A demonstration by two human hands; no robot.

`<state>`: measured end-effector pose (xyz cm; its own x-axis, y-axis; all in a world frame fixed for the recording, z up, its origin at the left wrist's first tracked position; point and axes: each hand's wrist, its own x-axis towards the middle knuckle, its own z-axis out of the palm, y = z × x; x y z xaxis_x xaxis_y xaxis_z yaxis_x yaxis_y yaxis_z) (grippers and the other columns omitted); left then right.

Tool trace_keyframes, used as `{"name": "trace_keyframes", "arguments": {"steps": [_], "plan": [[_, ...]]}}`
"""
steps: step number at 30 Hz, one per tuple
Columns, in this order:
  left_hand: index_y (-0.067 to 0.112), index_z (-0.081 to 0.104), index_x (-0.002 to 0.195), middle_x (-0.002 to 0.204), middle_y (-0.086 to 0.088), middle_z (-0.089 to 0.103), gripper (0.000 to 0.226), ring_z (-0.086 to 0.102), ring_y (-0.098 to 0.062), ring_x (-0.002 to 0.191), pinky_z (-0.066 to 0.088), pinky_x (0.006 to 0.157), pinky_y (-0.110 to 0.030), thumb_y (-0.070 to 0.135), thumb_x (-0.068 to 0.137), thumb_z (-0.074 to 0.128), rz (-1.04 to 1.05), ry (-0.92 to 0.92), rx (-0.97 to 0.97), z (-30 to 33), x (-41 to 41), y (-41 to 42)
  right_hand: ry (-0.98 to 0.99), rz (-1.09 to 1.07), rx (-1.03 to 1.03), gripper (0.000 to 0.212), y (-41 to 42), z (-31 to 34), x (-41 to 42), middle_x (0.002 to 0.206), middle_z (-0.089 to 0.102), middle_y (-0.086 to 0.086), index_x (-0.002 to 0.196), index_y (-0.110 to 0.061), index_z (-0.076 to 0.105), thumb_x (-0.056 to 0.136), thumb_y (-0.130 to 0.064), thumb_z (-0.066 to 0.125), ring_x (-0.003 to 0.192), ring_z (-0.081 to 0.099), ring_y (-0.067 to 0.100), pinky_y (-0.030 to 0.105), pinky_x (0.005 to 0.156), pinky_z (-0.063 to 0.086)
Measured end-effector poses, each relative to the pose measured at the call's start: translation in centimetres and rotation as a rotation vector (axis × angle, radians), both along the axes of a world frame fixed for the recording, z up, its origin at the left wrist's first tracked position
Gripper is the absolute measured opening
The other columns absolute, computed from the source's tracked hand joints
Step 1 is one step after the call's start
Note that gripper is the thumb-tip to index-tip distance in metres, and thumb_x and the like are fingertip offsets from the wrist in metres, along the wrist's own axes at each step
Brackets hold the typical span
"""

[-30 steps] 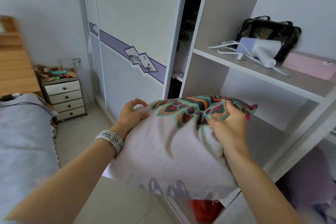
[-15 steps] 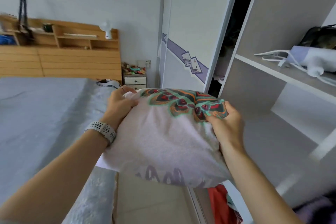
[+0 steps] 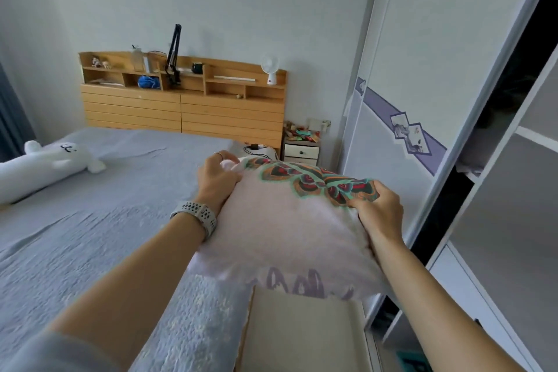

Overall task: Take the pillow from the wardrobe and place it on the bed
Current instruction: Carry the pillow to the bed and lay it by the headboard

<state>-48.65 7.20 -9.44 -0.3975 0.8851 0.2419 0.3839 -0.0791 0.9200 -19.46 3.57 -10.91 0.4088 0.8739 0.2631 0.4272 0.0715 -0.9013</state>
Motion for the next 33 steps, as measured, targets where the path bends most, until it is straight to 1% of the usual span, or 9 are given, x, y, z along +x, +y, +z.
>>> {"name": "trace_keyframes", "arguments": {"steps": [6, 12, 17, 20, 22, 25, 28, 31, 33], "plan": [[0.026, 0.067, 0.079, 0.077, 0.013, 0.055, 0.023, 0.053, -0.016, 0.078, 0.036, 0.055, -0.019, 0.006, 0.069, 0.068, 0.063, -0.008, 0.019, -1.6, -2.3, 8.8, -0.063, 0.064, -0.008, 0.016, 9.8, 0.0, -2.2, 0.071, 0.07, -0.006, 0.079, -0.019, 0.063, 0.067, -0.02, 0.073, 0.072, 0.064, 0.02, 0.036, 0.066, 0.052], [0.025, 0.066, 0.079, 0.083, -0.002, 0.061, 0.018, 0.055, -0.025, 0.085, 0.044, 0.069, -0.031, 0.009, 0.071, 0.068, 0.104, -0.02, 0.033, -2.5, -4.1, 17.8, -0.072, 0.098, -0.014, 0.02, 19.5, -0.5, -4.2, 0.074, 0.071, -0.011, 0.083, -0.025, 0.065, 0.066, -0.024, 0.075, 0.076, 0.065, 0.016, 0.032, 0.063, 0.048], [0.024, 0.065, 0.08, 0.081, 0.0, 0.061, 0.024, 0.056, -0.023, 0.083, 0.037, 0.057, -0.024, 0.001, 0.072, 0.065, 0.135, -0.049, 0.021, -2.9, -5.5, 24.2, -0.102, 0.149, -0.009, 0.022, 27.3, -0.3, -5.8, 0.079, 0.072, -0.011, 0.087, -0.025, 0.067, 0.067, -0.024, 0.077, 0.079, 0.066, 0.015, 0.036, 0.072, 0.054], [0.023, 0.066, 0.083, 0.089, -0.004, 0.062, 0.022, 0.054, -0.02, 0.082, 0.035, 0.06, -0.025, 0.004, 0.074, 0.066, 0.178, -0.047, 0.015, -3.6, -6.3, 28.2, -0.118, 0.194, -0.008, 0.026, 32.6, -0.8, -6.6, 0.083, 0.073, -0.011, 0.091, -0.026, 0.068, 0.068, -0.022, 0.077, 0.082, 0.066, 0.015, 0.035, 0.074, 0.055], [0.021, 0.066, 0.085, 0.086, -0.002, 0.061, 0.02, 0.052, -0.012, 0.075, 0.033, 0.055, -0.023, 0.004, 0.075, 0.066, 0.204, -0.043, 0.006, -4.1, -6.6, 31.2, -0.123, 0.22, -0.016, 0.028, 36.5, -1.4, -7.0, 0.084, 0.073, -0.011, 0.093, -0.026, 0.068, 0.068, -0.02, 0.077, 0.083, 0.066, 0.015, 0.035, 0.075, 0.055], [0.02, 0.067, 0.085, 0.078, 0.005, 0.059, 0.018, 0.05, -0.011, 0.073, 0.033, 0.054, -0.021, 0.005, 0.075, 0.066, 0.255, -0.026, 0.006, -5.0, -7.0, 36.4, -0.127, 0.272, -0.011, 0.028, 43.2, -2.7, -7.3, 0.082, 0.072, -0.013, 0.094, -0.026, 0.068, 0.068, -0.018, 0.076, 0.082, 0.066, 0.012, 0.031, 0.071, 0.053], [0.021, 0.067, 0.085, 0.073, 0.011, 0.054, 0.016, 0.048, -0.011, 0.071, 0.033, 0.057, -0.025, 0.008, 0.076, 0.068, 0.329, -0.025, -0.016, -5.8, -6.8, 42.6, -0.133, 0.318, -0.031, 0.038, 51.3, -3.8, -7.5, 0.093, 0.073, -0.007, 0.109, -0.022, 0.067, 0.072, -0.019, 0.074, 0.09, 0.066, 0.017, 0.036, 0.081, 0.055], [0.023, 0.067, 0.084, 0.08, 0.004, 0.06, 0.015, 0.051, -0.018, 0.08, 0.034, 0.06, -0.026, 0.01, 0.076, 0.068, 0.415, -0.05, -0.033, -6.4, -6.6, 48.7, -0.142, 0.382, -0.016, 0.025, 59.7, -3.9, -8.0, 0.082, 0.071, -0.012, 0.097, -0.022, 0.068, 0.072, -0.019, 0.074, 0.08, 0.065, 0.009, 0.024, 0.064, 0.048], [0.026, 0.067, 0.084, 0.091, -0.001, 0.062, 0.018, 0.05, -0.021, 0.089, 0.036, 0.071, -0.029, 0.01, 0.075, 0.067, 0.461, -0.067, -0.044, -6.4, -6.6, 52.6, -0.154, 0.439, 0.007, 0.021, 64.8, -3.5, -8.5, 0.078, 0.068, -0.018, 0.094, -0.023, 0.067, 0.074, -0.018, 0.074, 0.078, 0.063, 0.0, 0.014, 0.056, 0.039]]}}
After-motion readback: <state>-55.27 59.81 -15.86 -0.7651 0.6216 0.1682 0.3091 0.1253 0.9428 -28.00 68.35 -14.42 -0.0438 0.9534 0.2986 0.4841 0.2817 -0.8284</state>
